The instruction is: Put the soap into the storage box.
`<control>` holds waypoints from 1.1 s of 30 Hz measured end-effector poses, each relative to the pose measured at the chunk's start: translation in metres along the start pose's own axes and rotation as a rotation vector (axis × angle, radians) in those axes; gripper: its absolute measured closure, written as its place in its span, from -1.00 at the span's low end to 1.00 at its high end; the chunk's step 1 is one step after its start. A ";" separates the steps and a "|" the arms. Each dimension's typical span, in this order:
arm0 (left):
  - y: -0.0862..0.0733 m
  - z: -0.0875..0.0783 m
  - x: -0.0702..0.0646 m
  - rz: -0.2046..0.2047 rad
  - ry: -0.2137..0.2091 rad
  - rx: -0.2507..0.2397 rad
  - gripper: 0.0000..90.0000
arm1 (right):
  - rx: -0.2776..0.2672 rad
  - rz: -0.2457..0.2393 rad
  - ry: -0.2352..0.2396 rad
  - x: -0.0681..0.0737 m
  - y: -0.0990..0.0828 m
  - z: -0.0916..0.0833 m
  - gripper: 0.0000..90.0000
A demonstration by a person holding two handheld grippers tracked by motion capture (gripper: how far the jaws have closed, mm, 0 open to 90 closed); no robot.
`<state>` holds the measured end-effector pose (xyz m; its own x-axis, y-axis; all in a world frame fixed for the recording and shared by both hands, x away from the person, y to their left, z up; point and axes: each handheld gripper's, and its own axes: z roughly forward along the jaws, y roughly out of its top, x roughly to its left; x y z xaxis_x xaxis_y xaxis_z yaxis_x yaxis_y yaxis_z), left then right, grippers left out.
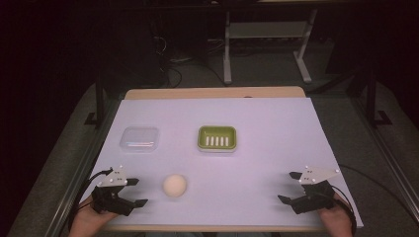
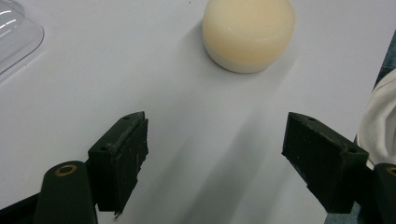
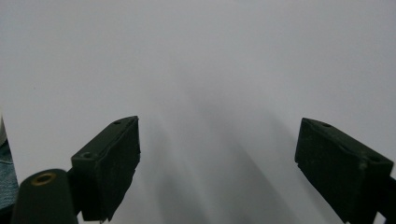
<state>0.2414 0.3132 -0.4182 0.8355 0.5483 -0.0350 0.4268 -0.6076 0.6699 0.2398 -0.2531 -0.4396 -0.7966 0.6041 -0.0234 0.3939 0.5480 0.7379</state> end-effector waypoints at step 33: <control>0.023 0.017 -0.006 0.040 -0.055 0.015 -0.57 | 0.007 -0.023 0.018 0.003 0.004 0.003 -0.70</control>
<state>0.2521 0.2864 -0.4149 0.8698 0.4909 -0.0493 0.3972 -0.6374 0.6603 0.2401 -0.2475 -0.4389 -0.8138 0.5805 -0.0282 0.3781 0.5656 0.7329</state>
